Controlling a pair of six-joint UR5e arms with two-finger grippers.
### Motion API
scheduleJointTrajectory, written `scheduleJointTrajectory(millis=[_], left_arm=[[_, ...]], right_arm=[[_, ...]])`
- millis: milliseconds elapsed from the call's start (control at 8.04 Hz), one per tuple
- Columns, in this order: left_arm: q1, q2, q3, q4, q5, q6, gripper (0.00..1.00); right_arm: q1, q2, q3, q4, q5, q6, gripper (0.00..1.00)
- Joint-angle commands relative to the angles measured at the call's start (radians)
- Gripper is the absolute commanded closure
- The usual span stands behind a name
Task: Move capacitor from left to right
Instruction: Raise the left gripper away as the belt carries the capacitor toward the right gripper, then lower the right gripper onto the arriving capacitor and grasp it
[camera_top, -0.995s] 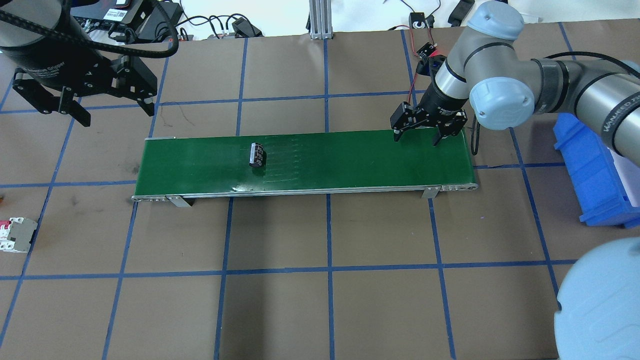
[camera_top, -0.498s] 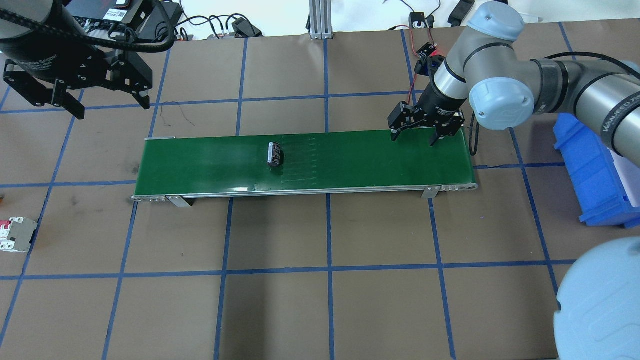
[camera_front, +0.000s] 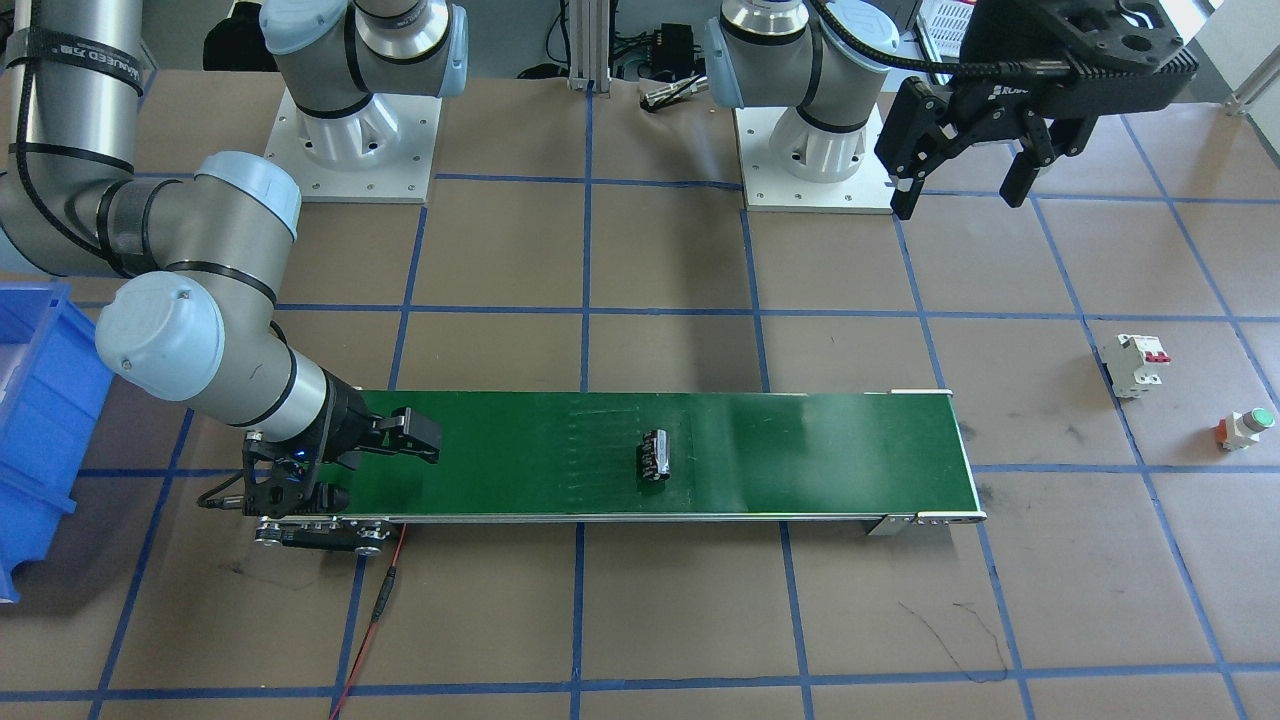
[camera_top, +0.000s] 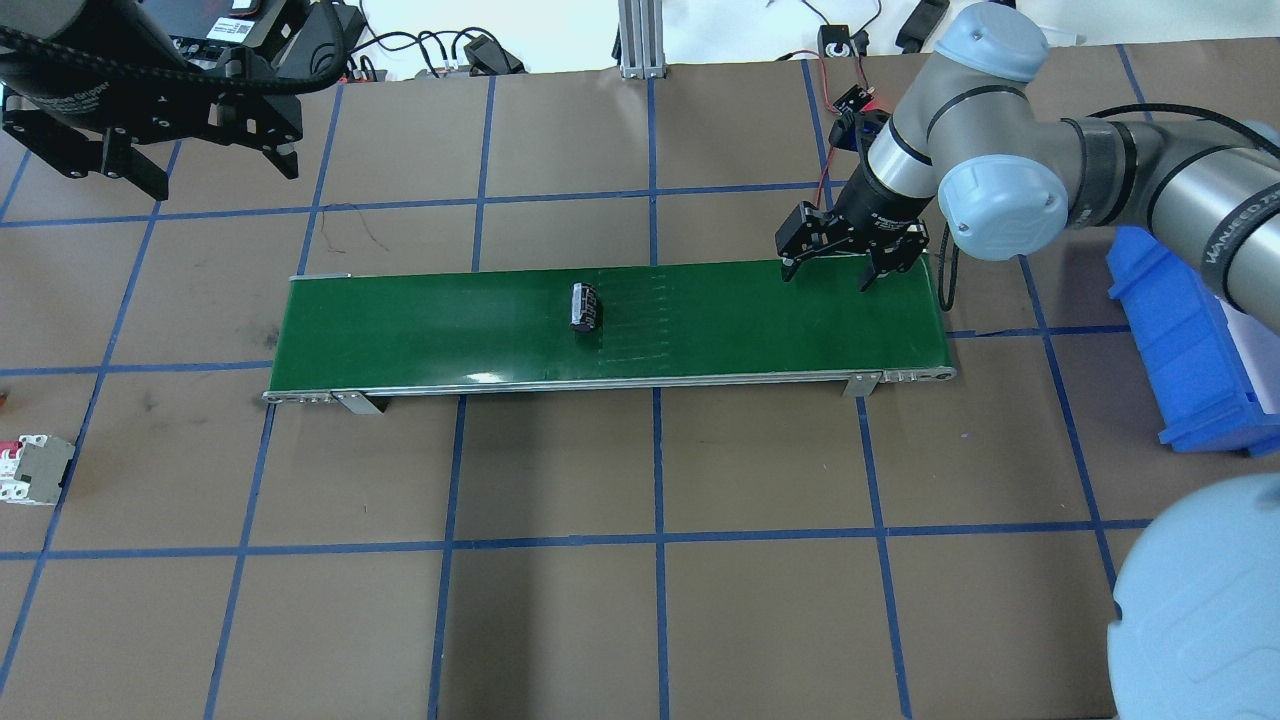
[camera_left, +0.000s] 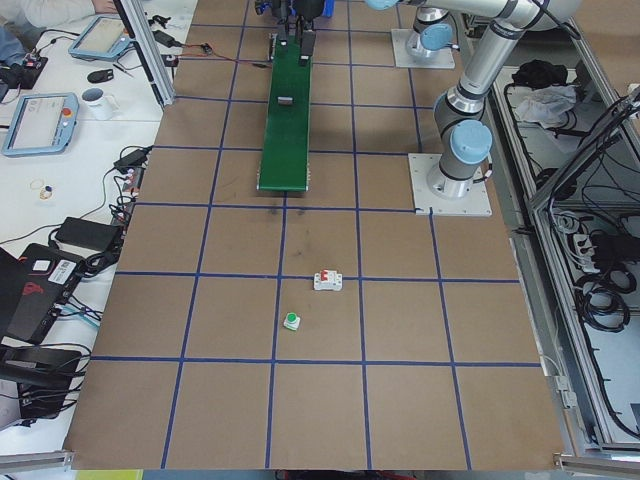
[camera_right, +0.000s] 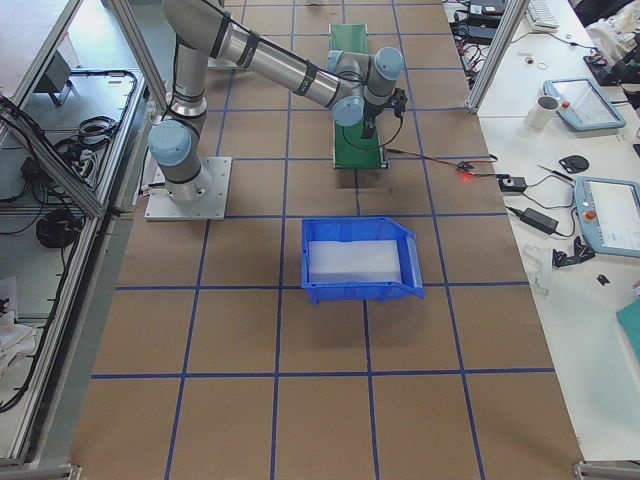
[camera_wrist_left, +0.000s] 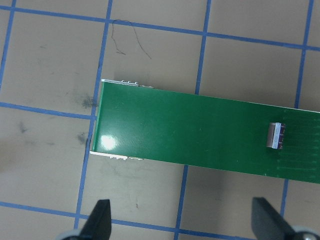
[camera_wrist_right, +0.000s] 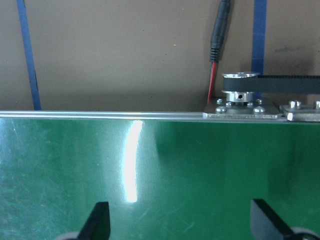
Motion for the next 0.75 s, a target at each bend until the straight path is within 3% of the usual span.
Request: scheduleJointTrajectory(millis=[0, 373, 622], left_arm=[[-0.003, 0.001, -0.004, 0.005, -0.127, 0.000, 0.00], [-0.003, 0.018, -0.005, 0.004, -0.127, 0.012, 0.00], [-0.003, 0.023, -0.007, -0.002, -0.070, 0.012, 0.00]], right_arm=[[0.001, 0.000, 0.001, 0.001, -0.001, -0.002, 0.00], [-0.001, 0.000, 0.001, 0.003, -0.004, -0.002, 0.00], [0.001, 0.000, 0.001, 0.003, -0.004, 0.000, 0.00]])
